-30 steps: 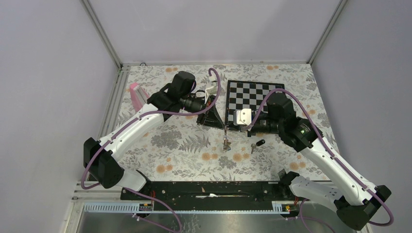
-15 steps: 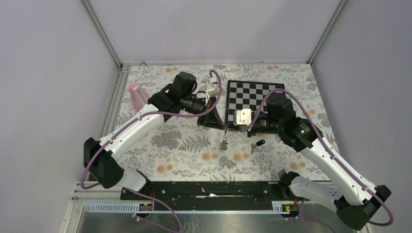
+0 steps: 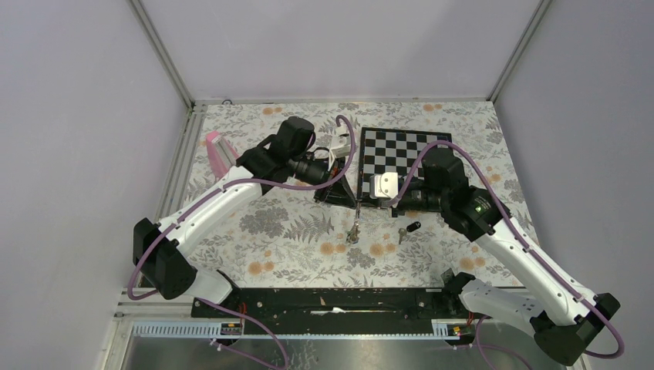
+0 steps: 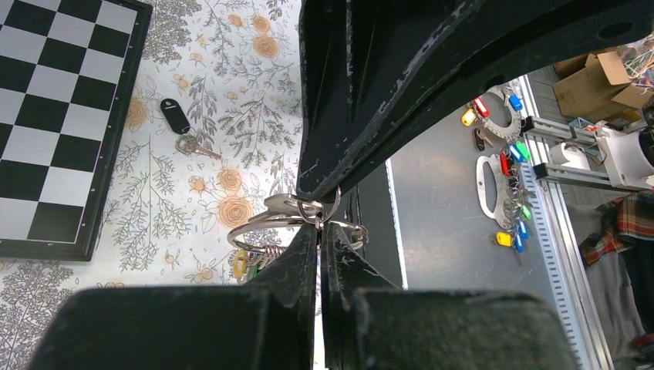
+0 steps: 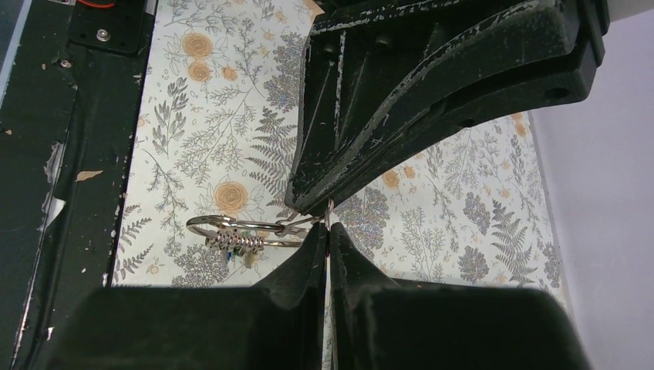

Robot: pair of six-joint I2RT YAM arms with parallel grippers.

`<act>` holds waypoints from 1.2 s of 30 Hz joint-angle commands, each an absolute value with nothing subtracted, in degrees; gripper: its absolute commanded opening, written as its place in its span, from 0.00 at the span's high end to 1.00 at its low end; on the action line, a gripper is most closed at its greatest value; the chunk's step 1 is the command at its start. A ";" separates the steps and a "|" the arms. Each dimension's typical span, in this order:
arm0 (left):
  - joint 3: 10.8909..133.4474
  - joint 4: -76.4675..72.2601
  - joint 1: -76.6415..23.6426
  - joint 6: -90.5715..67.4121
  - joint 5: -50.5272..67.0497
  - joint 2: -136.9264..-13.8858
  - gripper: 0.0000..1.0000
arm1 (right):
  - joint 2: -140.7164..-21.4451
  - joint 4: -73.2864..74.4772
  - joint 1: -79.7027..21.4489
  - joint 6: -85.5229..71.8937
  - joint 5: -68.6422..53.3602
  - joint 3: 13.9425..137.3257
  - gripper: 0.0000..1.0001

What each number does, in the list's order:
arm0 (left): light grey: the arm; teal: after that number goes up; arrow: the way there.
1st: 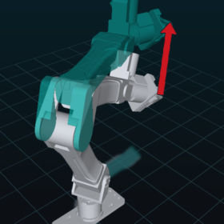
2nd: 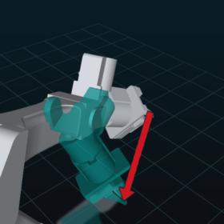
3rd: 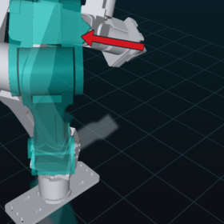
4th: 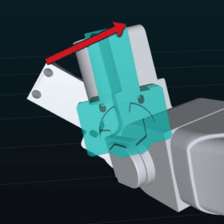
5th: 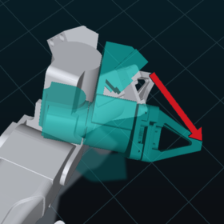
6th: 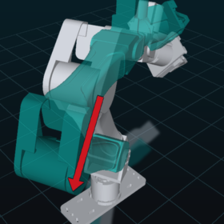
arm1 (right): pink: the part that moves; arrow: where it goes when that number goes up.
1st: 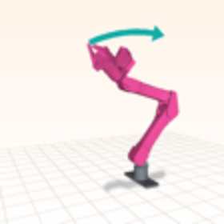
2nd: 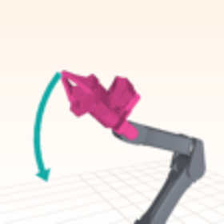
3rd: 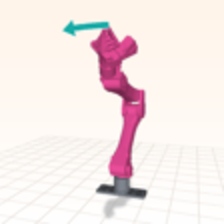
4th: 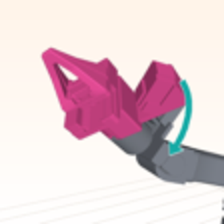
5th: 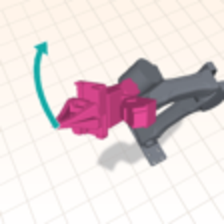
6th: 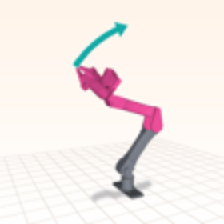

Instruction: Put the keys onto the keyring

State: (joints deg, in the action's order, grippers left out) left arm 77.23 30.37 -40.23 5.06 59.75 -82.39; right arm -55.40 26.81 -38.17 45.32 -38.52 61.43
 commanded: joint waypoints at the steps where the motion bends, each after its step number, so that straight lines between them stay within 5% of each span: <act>1: 77.97 30.26 -40.87 6.78 61.29 -81.22 1.00 | -55.16 23.13 -37.76 45.08 -36.74 60.85 1.00; 21: 76.90 33.40 -40.92 10.81 59.99 -79.91 1.00 | -55.22 19.53 -37.50 43.71 -30.97 58.92 0.90; 36: 79.51 33.13 -40.96 9.08 56.63 -80.81 1.00 | -55.54 22.22 -37.52 47.11 -36.55 57.49 0.95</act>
State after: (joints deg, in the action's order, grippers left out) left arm 77.23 33.26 -40.49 9.93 55.42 -82.37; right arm -55.42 23.33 -38.17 45.47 -36.80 57.76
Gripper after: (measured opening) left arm 0.021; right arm 0.063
